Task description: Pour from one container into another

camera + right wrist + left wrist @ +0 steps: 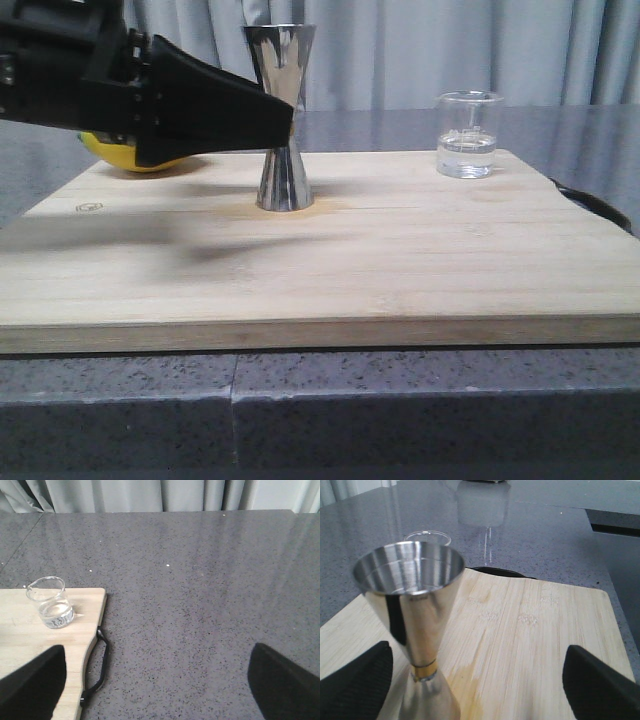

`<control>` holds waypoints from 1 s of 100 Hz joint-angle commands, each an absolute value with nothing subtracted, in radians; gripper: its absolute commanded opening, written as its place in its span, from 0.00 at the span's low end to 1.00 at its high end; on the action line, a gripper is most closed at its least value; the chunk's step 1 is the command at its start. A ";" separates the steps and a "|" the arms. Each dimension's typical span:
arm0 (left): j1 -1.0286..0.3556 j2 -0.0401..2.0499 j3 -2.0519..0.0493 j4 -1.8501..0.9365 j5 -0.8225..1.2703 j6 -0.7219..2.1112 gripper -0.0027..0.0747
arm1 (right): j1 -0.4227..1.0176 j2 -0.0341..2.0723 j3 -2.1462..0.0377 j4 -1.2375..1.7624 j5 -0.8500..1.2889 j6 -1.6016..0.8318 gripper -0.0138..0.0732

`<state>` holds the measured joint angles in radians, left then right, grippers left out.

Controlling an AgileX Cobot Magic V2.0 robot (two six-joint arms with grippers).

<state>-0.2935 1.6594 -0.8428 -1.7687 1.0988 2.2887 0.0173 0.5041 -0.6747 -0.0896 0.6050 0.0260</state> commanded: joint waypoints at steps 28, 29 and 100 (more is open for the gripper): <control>-0.328 1.727 -0.982 -1.850 1.166 2.255 0.84 | 0.011 0.516 -0.705 -0.097 0.526 0.016 0.90; -0.328 1.730 -0.986 -1.850 1.166 2.255 0.84 | 0.011 0.516 -0.705 -0.097 0.526 0.016 0.90; -0.356 1.737 -1.014 -1.850 1.188 2.251 0.35 | 0.011 0.516 -0.705 -0.097 0.526 0.016 0.90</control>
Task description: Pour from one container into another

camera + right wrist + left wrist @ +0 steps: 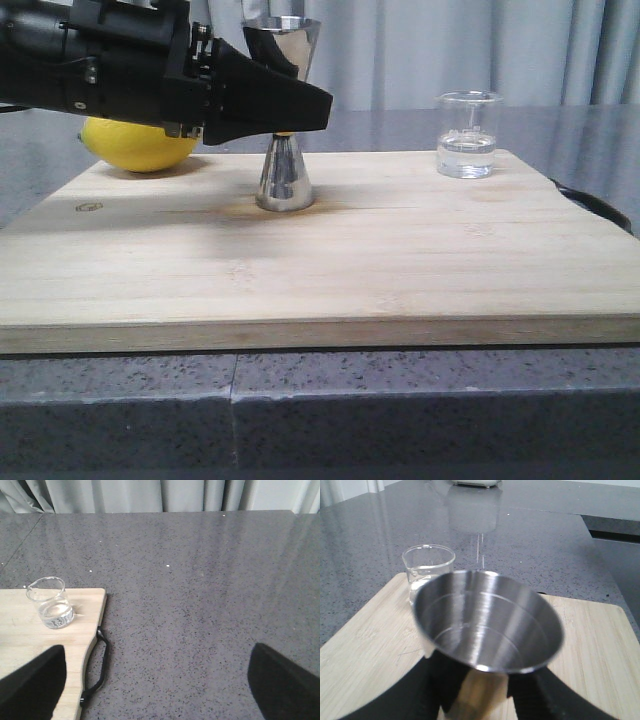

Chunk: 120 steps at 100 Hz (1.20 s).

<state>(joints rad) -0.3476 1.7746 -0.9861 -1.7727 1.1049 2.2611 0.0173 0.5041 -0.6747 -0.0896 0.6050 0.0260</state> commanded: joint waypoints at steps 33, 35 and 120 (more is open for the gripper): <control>-0.356 1.735 -1.062 -1.850 1.270 2.187 0.30 | 0.011 0.516 -0.705 -0.097 0.492 0.000 0.90; -0.356 1.735 -1.062 -1.850 1.270 2.178 0.30 | 0.011 0.517 -0.705 -0.097 0.485 0.000 0.90; -0.356 1.735 -1.062 -1.850 1.259 2.154 0.29 | 0.352 1.078 -0.959 0.008 0.451 -0.140 0.90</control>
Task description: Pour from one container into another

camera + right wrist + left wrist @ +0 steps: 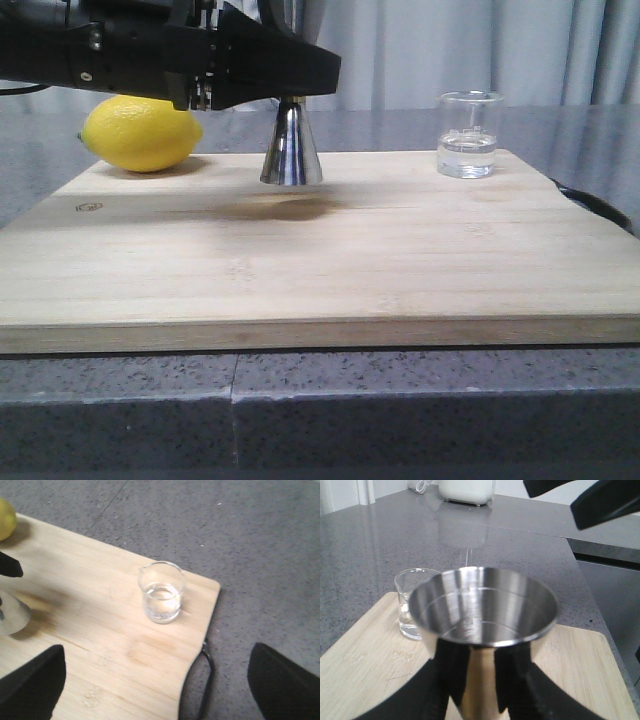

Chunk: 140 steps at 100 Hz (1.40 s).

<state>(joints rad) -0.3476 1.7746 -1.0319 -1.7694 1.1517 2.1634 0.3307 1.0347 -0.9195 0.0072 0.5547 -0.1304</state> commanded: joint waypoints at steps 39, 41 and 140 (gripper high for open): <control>-0.356 1.735 -1.062 -1.850 1.258 2.154 0.29 | 0.352 1.178 -0.785 0.090 -0.008 -0.140 0.90; -0.356 1.735 -1.062 -1.850 1.258 2.154 0.29 | 0.352 1.178 -0.758 0.095 -0.053 -0.140 0.90; -0.356 1.735 -1.062 -1.850 1.258 2.154 0.29 | 0.243 1.625 -0.589 -0.228 -0.930 0.126 0.90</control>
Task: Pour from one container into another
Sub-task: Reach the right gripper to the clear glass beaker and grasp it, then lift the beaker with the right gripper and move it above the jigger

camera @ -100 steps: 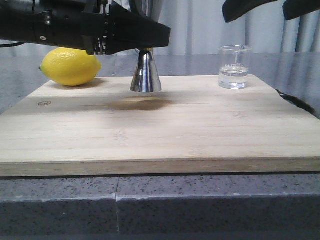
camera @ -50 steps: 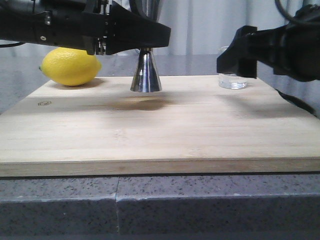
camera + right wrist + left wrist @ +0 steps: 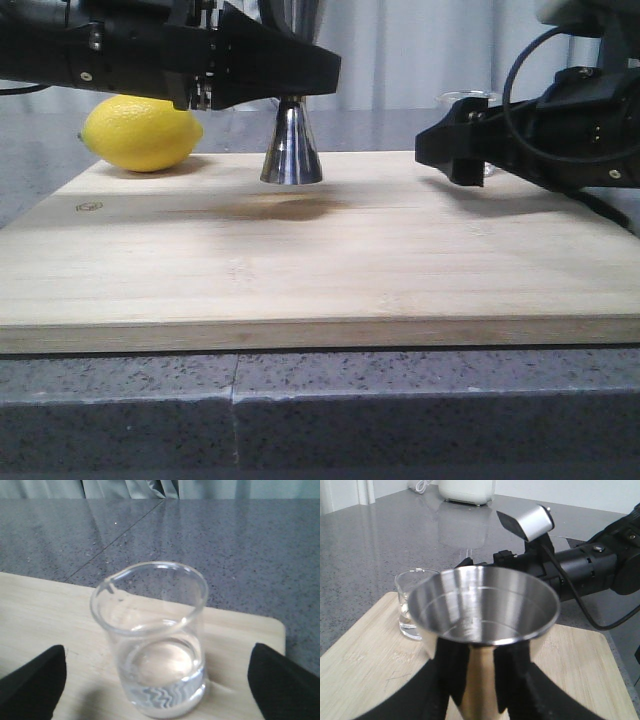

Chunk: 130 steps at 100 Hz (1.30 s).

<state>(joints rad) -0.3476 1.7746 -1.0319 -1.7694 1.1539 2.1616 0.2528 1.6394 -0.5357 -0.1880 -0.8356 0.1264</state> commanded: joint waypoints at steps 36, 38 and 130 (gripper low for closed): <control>-0.356 1.735 -1.062 -1.850 1.258 2.154 0.29 | 0.241 1.641 -0.629 -0.228 -0.891 0.126 0.71; -0.356 1.735 -1.062 -1.850 1.258 2.154 0.29 | 0.241 1.641 -0.629 -0.228 -0.891 0.126 0.68; -0.356 1.735 -1.062 -1.850 1.258 2.154 0.29 | 0.258 1.316 -0.704 -0.272 -0.342 0.126 0.49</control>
